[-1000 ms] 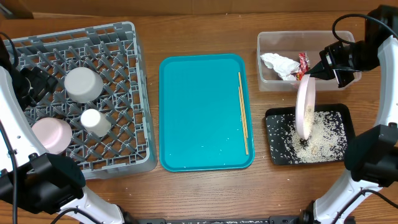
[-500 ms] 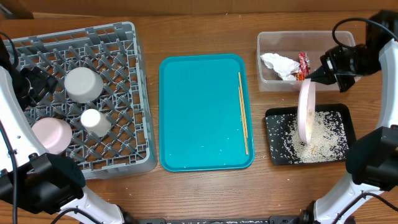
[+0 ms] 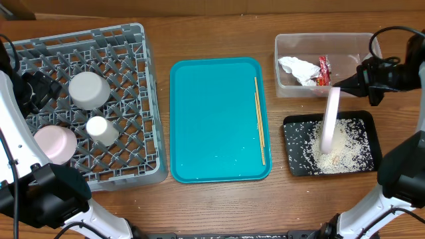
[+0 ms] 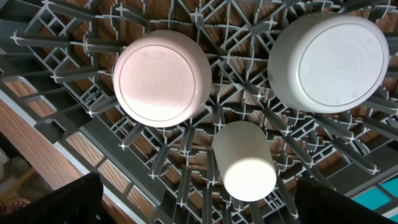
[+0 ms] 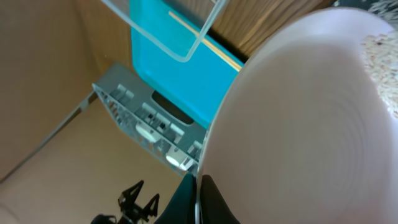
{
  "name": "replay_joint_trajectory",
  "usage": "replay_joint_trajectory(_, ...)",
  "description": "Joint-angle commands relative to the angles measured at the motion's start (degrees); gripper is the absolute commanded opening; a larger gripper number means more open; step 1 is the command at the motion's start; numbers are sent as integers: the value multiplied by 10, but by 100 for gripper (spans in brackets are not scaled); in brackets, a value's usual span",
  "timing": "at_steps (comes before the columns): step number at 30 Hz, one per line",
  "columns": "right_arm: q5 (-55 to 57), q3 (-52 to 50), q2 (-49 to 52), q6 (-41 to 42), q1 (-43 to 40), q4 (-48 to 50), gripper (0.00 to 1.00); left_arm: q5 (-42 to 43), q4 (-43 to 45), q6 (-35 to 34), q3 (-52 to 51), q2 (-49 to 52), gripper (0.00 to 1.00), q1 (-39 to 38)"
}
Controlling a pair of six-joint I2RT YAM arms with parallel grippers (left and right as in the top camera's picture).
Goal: Sort waste into correct bins and load items into the dishwasher
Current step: 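Hold the plate on edge and shake remaining rice onto the black tray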
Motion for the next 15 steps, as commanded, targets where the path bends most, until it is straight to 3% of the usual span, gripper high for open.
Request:
replay_joint_trajectory(1,-44,-22,-24,-19,-1,4,4,2,0,-8,9,-5,100,-1)
replay_joint_trajectory(8,-146,-31,-24,-100,-20,-15,4,2,0,-8,9,-5,100,-1)
replay_joint_trajectory(15,-142,-32,-24,-100,-34,-15,4,2,0,-8,9,-5,100,-1)
